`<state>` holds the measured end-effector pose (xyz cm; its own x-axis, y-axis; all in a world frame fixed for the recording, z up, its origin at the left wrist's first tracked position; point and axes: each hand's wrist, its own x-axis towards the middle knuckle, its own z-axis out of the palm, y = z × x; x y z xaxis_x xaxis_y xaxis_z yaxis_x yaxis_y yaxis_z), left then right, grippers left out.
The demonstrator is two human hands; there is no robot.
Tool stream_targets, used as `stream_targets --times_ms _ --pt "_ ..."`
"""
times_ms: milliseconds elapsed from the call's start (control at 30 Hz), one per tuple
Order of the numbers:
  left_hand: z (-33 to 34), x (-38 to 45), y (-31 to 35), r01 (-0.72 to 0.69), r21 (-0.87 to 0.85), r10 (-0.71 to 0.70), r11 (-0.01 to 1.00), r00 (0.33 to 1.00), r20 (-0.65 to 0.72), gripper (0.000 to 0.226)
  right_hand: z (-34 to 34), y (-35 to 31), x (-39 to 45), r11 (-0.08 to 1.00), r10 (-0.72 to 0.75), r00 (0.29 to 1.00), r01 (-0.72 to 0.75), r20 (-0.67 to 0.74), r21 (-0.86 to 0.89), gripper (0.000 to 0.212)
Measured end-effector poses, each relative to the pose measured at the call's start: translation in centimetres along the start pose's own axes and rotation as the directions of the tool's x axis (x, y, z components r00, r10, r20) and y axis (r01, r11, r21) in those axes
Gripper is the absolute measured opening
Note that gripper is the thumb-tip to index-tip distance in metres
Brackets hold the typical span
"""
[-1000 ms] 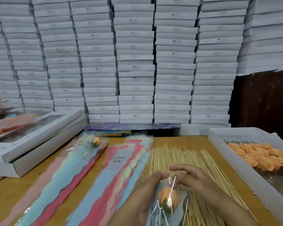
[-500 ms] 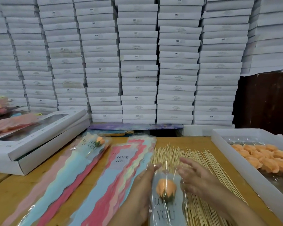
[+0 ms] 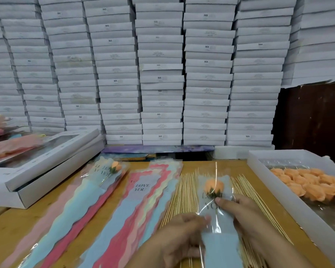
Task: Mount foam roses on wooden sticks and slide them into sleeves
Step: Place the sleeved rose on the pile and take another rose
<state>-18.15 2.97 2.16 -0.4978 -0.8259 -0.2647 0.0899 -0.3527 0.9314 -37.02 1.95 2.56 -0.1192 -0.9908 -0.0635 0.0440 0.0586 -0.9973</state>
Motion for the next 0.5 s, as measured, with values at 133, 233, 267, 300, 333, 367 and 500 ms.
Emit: stream_targets --times_ms 133,233,267,300,333,367,500 --pt "-0.23 -0.05 -0.29 0.046 0.17 -0.067 0.984 0.991 0.118 0.03 -0.28 -0.12 0.05 0.997 -0.045 0.993 0.051 -0.106 0.052 0.011" --pt "-0.13 -0.1 -0.07 0.035 0.214 -0.053 0.976 0.995 0.081 0.036 -0.22 -0.11 0.02 0.996 -0.053 0.995 0.059 -0.09 0.063 0.013" --pt "-0.06 -0.19 -0.03 0.022 0.225 -0.04 0.974 0.996 0.076 0.034 -0.14 -0.1 -0.03 0.996 -0.058 0.995 0.064 -0.082 0.068 0.013" --pt "0.07 -0.27 -0.03 0.011 0.236 -0.028 0.972 0.997 0.071 0.035 -0.03 -0.12 -0.1 0.995 -0.065 0.995 0.071 -0.076 0.077 0.012" --pt "0.11 -0.28 -0.1 0.0 0.242 -0.017 0.97 0.998 0.067 0.039 0.05 -0.11 -0.15 0.993 -0.072 0.995 0.078 -0.071 0.085 0.011" --pt "0.2 -0.23 -0.22 -0.009 0.243 -0.009 0.97 0.997 0.071 0.042 0.11 -0.1 -0.17 0.992 -0.077 0.995 0.083 -0.068 0.092 0.01" --pt "0.56 0.06 -0.5 -0.055 0.238 0.033 0.97 0.995 0.093 0.03 0.09 -0.14 -0.03 0.991 -0.079 0.995 0.085 -0.056 0.107 0.012"
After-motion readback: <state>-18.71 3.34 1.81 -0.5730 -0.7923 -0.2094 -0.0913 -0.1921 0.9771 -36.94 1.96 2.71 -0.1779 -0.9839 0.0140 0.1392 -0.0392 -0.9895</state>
